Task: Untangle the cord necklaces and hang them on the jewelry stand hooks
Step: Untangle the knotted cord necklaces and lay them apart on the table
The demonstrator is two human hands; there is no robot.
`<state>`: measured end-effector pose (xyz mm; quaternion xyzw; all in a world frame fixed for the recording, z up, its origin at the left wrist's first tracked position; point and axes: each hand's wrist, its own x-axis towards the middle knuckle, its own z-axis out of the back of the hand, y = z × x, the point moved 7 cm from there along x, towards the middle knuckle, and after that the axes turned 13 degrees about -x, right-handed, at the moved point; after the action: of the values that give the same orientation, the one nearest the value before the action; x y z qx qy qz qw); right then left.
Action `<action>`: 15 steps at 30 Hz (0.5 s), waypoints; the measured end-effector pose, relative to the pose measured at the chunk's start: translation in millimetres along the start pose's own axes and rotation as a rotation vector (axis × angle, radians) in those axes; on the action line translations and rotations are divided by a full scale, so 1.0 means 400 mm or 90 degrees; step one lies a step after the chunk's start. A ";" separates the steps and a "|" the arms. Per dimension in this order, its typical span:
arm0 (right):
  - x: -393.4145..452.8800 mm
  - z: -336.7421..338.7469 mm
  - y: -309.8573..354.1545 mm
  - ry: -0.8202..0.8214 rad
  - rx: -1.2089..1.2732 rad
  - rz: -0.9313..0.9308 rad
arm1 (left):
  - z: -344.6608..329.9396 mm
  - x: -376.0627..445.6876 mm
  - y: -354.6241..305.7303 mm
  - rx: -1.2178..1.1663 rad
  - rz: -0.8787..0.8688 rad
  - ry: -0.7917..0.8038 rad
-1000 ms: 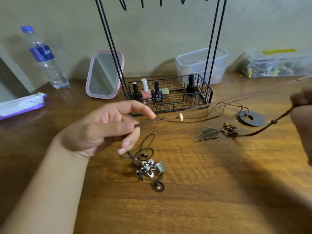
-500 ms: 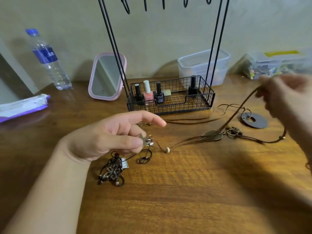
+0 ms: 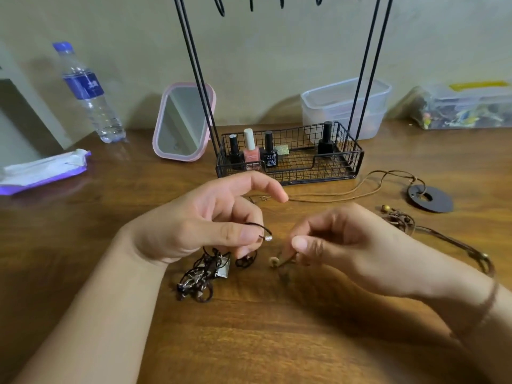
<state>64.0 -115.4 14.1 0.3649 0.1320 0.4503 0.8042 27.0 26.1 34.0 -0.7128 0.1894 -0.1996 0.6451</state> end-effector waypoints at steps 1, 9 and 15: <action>0.000 0.002 -0.003 -0.002 -0.005 -0.003 | 0.001 -0.001 -0.002 0.001 -0.001 0.000; -0.006 0.071 0.004 -0.120 0.337 0.077 | -0.013 -0.010 0.028 0.068 0.105 0.036; -0.017 0.111 0.011 -0.227 0.344 0.085 | -0.028 0.057 0.027 0.477 0.042 -0.171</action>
<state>81.4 -140.4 47.6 0.6460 0.0798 0.3796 0.6575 40.1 3.5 25.1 -0.4415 0.0400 -0.1389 0.8855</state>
